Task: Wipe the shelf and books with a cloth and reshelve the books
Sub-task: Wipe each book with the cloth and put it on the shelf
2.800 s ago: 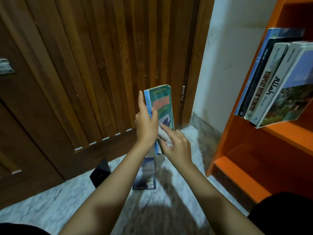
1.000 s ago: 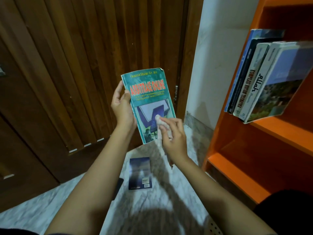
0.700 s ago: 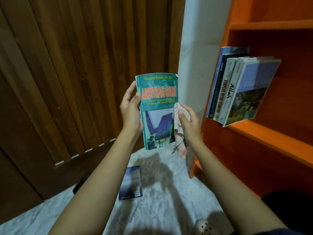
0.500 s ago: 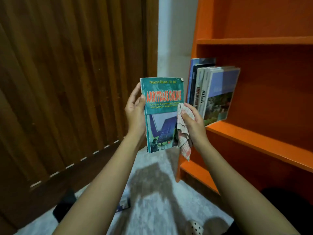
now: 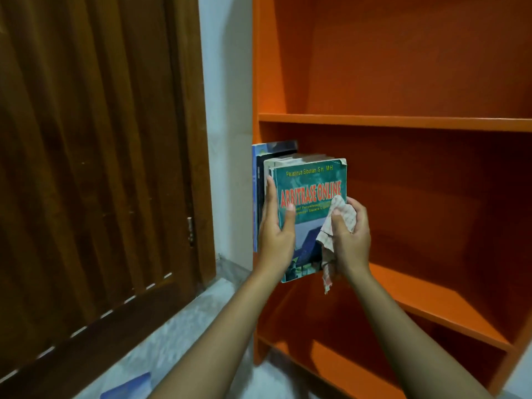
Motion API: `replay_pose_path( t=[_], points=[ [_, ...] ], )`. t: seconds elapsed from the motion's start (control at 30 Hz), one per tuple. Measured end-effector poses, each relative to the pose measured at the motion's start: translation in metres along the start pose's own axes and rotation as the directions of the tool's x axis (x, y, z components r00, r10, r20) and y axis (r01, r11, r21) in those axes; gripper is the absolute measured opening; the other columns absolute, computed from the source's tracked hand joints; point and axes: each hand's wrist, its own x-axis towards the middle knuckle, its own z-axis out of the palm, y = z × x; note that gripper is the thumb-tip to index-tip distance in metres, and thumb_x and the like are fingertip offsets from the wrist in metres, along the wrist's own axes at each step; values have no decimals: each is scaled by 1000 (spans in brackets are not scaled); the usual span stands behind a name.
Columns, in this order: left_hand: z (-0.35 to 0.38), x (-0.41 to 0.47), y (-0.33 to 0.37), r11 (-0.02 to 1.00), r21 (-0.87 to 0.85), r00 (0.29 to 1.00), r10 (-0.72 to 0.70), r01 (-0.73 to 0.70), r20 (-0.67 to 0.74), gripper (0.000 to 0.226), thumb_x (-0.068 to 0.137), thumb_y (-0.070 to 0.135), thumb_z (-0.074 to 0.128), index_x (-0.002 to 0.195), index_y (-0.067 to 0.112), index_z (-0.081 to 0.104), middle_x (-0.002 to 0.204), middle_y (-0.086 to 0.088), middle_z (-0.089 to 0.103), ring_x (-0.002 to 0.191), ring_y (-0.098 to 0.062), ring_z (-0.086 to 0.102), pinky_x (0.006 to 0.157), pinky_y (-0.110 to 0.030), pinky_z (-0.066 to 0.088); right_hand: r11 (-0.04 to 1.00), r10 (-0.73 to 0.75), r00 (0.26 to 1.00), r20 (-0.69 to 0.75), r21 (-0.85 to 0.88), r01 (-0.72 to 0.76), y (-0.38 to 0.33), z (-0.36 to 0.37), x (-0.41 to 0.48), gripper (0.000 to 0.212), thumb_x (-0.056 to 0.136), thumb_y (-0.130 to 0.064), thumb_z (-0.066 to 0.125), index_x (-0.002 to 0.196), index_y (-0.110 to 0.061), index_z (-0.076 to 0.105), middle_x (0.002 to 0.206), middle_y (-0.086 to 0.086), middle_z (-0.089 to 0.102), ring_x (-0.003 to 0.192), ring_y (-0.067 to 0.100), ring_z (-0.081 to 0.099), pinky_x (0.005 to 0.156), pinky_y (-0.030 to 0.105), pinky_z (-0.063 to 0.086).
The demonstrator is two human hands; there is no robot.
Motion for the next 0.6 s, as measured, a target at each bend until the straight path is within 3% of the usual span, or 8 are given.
replay_pose_path(
  t=[0.1, 0.23, 0.33, 0.4, 0.47, 0.53, 0.6],
  points=[
    [23, 11, -18, 983, 173, 997, 58, -67, 55, 64, 100, 35, 35, 138, 50, -15, 157, 16, -10, 145, -4, -4, 120, -41, 11, 999, 21, 1000, -13, 41, -21, 21, -4, 26, 24, 93, -15, 55, 114, -26, 51, 100, -19, 60, 91, -4, 58, 80, 31, 47],
    [39, 16, -40, 885, 444, 989, 102, -138, 104, 69, 102, 31, 35, 140, 32, -22, 151, 13, -27, 139, -2, -27, 116, -29, -12, 975, 109, 994, 7, 194, -108, 51, -3, 50, 27, 92, -16, 56, 118, -17, 50, 115, 4, 61, 104, 16, 61, 86, 32, 50],
    [40, 19, -58, 791, 595, 989, 90, -143, 118, 69, 101, 32, 34, 143, 24, -21, 150, 8, -31, 139, -8, -30, 115, -33, -17, 927, 204, 979, 4, 319, -195, 69, 6, 56, 21, 92, -3, 52, 108, -17, 52, 105, -2, 61, 93, 7, 62, 82, 25, 49],
    [39, 19, -70, 727, 665, 985, 110, -169, 130, 67, 101, 30, 35, 146, 23, -14, 152, 3, -29, 140, -12, -30, 113, -31, -20, 904, 245, 970, 1, 362, -228, 80, 12, 59, 24, 92, 1, 50, 103, -20, 54, 103, -1, 62, 94, 11, 62, 85, 28, 49],
    [38, 19, -79, 700, 684, 979, 158, -204, 129, 67, 101, 26, 36, 148, 21, -11, 154, 0, -26, 142, -13, -25, 114, -29, -19, 883, 283, 959, 19, 384, -269, 85, 18, 62, 22, 91, 1, 51, 104, -16, 55, 103, 4, 63, 93, 17, 63, 81, 29, 51],
    [37, 20, -87, 692, 684, 971, 204, -231, 122, 68, 100, 22, 38, 148, 20, -11, 155, -1, -21, 144, -14, -21, 116, -29, -16, 856, 326, 944, 45, 409, -315, 89, 23, 68, 19, 90, 0, 52, 99, -15, 58, 96, 2, 66, 82, 10, 67, 73, 25, 53],
    [36, 23, -93, 672, 697, 965, 237, -249, 116, 70, 99, 19, 39, 148, 20, -12, 155, -2, -18, 144, -14, -19, 117, -31, -13, 837, 359, 931, 68, 417, -354, 93, 29, 73, 19, 88, -1, 55, 95, -17, 62, 96, 2, 68, 84, 13, 68, 79, 32, 52]
  ],
)
